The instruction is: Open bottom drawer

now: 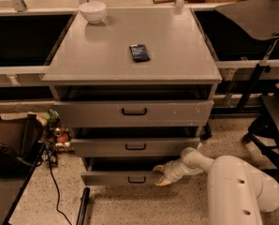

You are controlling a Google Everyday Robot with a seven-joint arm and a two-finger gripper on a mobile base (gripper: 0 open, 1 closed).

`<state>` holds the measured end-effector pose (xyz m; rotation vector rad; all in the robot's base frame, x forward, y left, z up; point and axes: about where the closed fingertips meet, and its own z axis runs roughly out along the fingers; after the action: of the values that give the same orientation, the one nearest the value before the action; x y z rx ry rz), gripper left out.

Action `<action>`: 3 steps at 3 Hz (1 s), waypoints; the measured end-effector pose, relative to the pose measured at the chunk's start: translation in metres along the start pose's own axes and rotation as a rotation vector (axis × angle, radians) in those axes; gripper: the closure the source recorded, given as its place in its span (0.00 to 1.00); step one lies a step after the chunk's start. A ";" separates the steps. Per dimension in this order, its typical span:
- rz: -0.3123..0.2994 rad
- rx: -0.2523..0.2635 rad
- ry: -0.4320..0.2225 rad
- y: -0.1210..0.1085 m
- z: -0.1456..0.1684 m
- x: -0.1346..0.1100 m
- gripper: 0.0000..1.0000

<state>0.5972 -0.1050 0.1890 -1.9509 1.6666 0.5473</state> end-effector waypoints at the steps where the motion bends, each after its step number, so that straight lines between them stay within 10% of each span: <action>1: -0.012 0.007 -0.014 0.004 -0.011 -0.007 0.89; 2: -0.011 -0.004 -0.057 0.008 -0.009 -0.012 1.00; 3: -0.011 -0.005 -0.060 0.008 -0.009 -0.012 0.81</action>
Offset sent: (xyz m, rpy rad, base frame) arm -0.0107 0.0026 0.0183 0.1059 0.0145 0.0249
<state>0.5874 -0.1018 0.2020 -1.9269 1.6186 0.5998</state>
